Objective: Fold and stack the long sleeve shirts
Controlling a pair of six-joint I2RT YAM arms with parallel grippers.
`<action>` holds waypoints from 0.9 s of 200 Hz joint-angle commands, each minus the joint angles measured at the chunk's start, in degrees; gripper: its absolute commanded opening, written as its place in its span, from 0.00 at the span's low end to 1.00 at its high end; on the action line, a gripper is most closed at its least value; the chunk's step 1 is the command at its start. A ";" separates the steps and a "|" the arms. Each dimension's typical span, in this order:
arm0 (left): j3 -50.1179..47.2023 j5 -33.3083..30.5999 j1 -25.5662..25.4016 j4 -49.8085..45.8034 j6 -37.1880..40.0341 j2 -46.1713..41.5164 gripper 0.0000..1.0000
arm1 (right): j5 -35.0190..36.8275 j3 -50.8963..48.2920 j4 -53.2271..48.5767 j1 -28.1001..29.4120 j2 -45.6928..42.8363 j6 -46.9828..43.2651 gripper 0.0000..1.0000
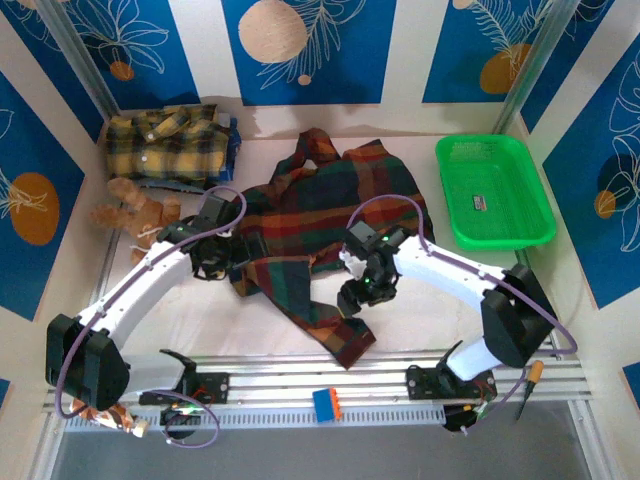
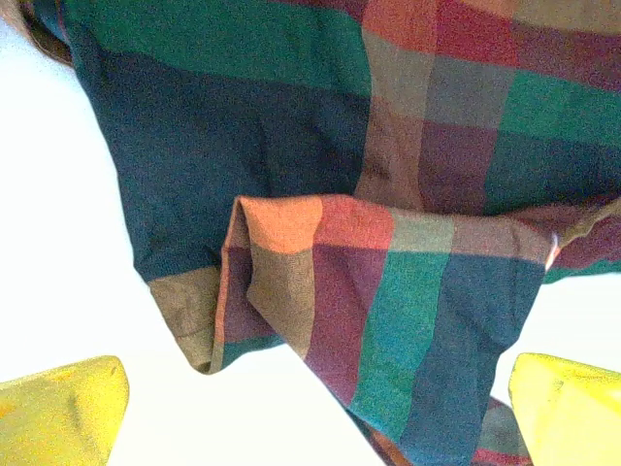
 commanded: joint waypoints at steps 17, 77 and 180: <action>-1.49 -0.72 -0.67 1.11 1.80 -3.85 1.00 | 0.92 -2.25 -1.28 5.04 6.40 8.28 0.69; -0.31 -0.76 -0.72 0.85 3.55 -5.80 1.00 | 7.74 0.09 4.99 4.97 19.47 12.97 0.49; 0.88 -5.29 -0.45 1.20 3.69 -9.68 1.00 | -14.86 20.94 5.56 -4.44 2.52 10.07 0.00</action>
